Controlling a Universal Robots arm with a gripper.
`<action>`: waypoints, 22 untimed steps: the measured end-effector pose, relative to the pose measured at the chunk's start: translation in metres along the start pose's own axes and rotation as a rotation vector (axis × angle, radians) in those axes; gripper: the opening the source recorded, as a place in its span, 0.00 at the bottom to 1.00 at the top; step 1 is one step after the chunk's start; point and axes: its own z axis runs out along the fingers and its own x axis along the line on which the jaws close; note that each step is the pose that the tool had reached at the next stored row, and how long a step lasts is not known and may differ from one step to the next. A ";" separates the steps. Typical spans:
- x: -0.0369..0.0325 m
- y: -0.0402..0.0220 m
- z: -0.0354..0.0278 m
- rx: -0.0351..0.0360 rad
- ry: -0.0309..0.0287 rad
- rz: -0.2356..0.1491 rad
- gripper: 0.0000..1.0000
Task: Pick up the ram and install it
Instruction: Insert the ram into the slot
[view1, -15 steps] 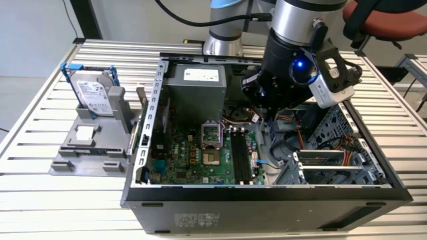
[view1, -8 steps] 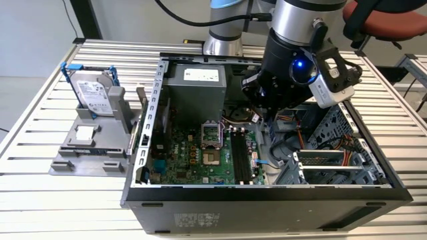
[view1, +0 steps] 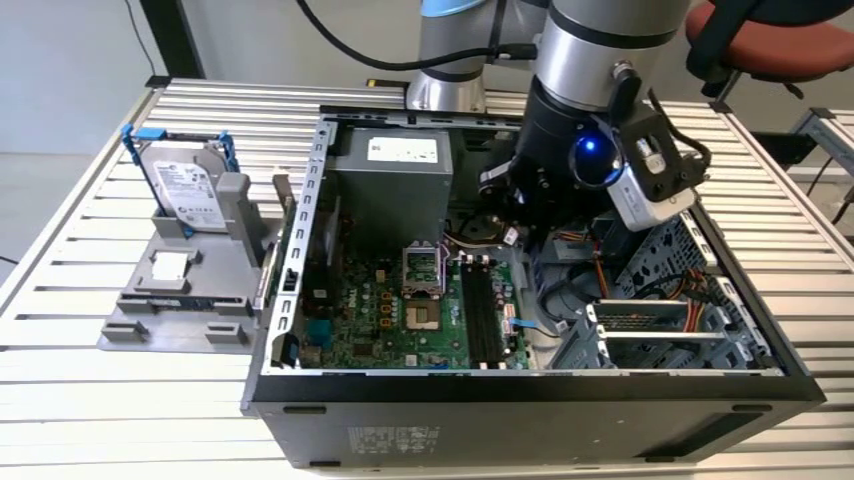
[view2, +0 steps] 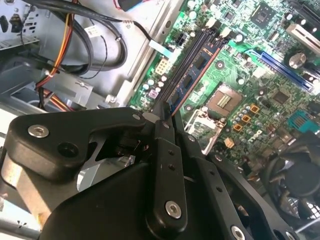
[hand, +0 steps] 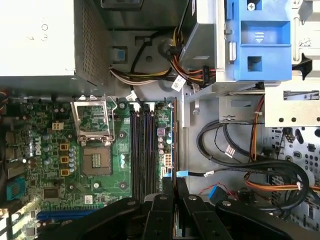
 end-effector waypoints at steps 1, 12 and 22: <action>0.0002 -0.0001 0.0018 0.0000 0.0000 0.000 0.00; 0.0061 -0.0005 0.0215 0.0005 -0.0003 0.009 0.00; 0.0126 -0.0016 0.0412 0.0001 -0.0001 0.002 0.00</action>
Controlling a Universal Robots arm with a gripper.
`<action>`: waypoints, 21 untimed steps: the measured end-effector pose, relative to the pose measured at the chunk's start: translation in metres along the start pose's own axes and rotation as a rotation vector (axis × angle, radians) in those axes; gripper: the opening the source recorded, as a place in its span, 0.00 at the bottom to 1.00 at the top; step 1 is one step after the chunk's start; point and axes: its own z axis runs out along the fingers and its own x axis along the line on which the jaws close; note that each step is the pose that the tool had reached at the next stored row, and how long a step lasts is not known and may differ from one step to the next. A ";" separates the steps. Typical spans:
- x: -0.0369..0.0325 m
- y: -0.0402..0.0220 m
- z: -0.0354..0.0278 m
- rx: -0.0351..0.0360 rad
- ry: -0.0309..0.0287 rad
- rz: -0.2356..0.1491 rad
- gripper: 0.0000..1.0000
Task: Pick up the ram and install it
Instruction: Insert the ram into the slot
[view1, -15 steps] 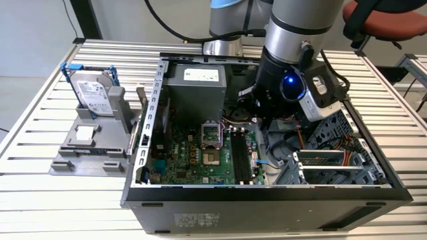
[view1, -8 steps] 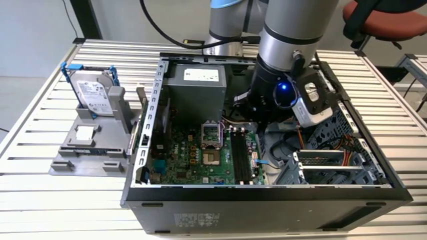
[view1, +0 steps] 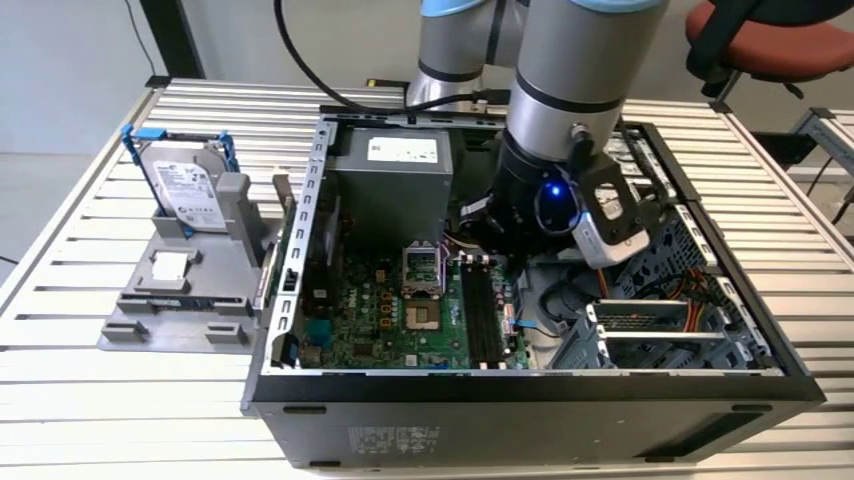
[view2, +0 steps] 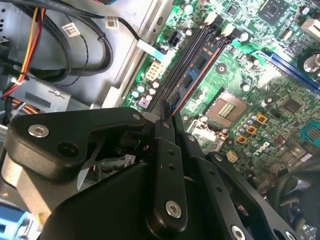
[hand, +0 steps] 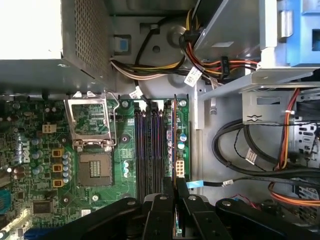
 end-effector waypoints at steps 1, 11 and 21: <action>0.0001 -0.0002 0.0018 -0.0001 0.0000 0.000 0.00; -0.0002 -0.0126 0.0198 -0.0007 0.0002 -0.009 0.00; 0.0012 -0.0133 0.0378 -0.0015 0.0008 -0.027 0.00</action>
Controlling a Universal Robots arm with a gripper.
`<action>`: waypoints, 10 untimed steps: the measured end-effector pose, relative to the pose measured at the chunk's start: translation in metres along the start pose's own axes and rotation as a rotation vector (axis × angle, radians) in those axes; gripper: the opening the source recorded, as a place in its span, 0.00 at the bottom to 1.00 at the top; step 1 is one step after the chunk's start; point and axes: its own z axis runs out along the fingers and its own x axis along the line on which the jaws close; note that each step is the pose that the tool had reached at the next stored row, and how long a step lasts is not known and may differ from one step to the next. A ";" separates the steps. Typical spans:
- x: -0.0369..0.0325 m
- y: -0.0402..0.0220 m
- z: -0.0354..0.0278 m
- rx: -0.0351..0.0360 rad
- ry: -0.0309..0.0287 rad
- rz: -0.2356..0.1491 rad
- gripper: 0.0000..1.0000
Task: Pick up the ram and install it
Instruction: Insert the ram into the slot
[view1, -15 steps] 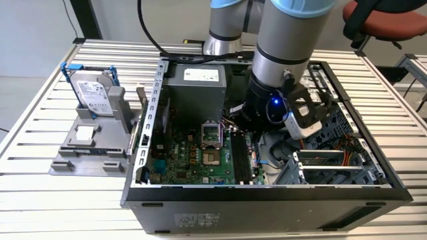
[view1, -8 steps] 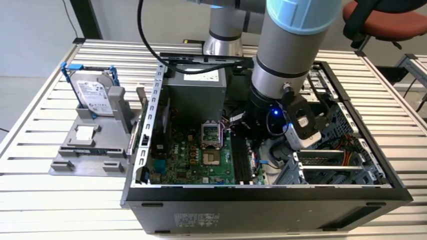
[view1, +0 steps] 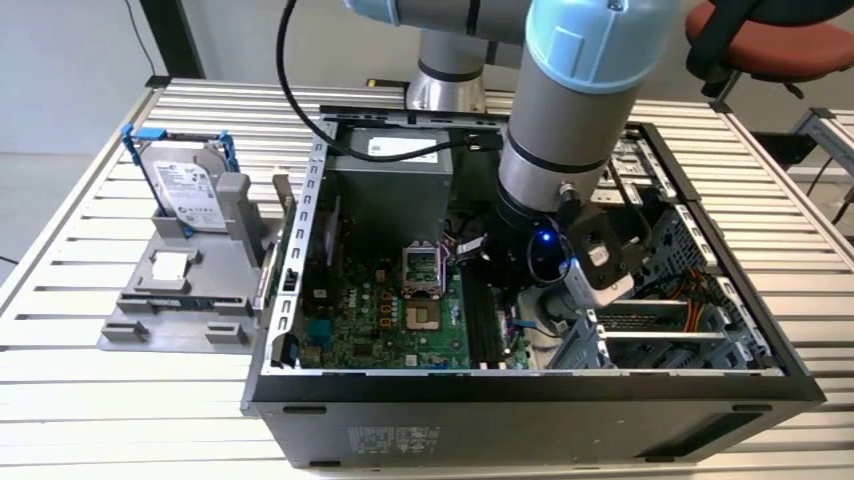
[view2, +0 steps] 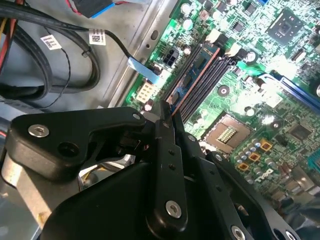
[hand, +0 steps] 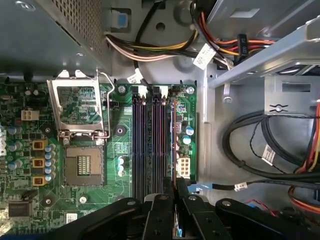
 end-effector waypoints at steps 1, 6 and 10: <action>0.0004 0.0000 0.0018 0.0002 0.0001 0.000 0.00; 0.0035 0.0004 0.0108 0.0001 0.0000 0.000 0.00; 0.0037 0.0009 0.0144 0.0004 0.0001 0.000 0.00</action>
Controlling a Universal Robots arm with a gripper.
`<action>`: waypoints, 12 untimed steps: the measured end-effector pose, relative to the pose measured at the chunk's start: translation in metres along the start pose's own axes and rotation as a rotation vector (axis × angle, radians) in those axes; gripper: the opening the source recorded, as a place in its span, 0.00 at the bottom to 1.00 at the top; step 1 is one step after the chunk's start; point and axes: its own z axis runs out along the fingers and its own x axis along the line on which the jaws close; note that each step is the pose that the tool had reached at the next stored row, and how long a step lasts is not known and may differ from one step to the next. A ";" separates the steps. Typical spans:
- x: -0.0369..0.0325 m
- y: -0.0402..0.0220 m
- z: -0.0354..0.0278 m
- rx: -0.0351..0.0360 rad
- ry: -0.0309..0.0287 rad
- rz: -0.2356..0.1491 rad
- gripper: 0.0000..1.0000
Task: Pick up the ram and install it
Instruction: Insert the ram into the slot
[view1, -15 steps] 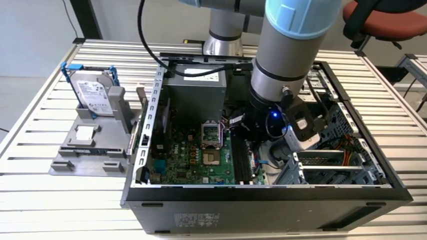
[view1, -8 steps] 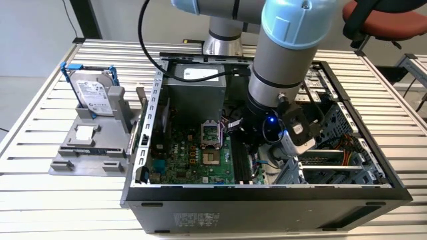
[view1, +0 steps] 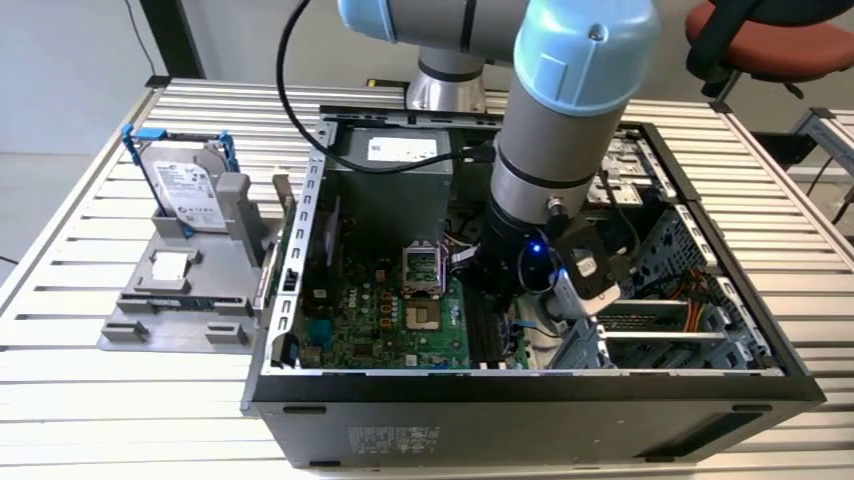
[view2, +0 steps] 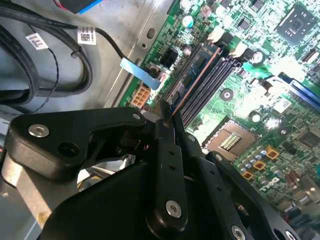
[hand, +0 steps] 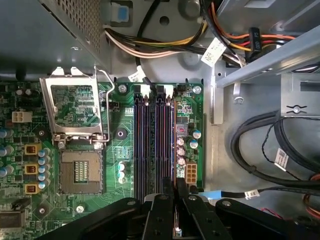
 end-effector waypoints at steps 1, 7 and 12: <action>0.0001 0.0000 0.0000 0.0002 0.0000 0.000 0.00; 0.0005 0.0018 0.0063 0.0003 0.0000 0.000 0.00; 0.0005 0.0037 0.0067 0.0014 -0.0001 0.000 0.00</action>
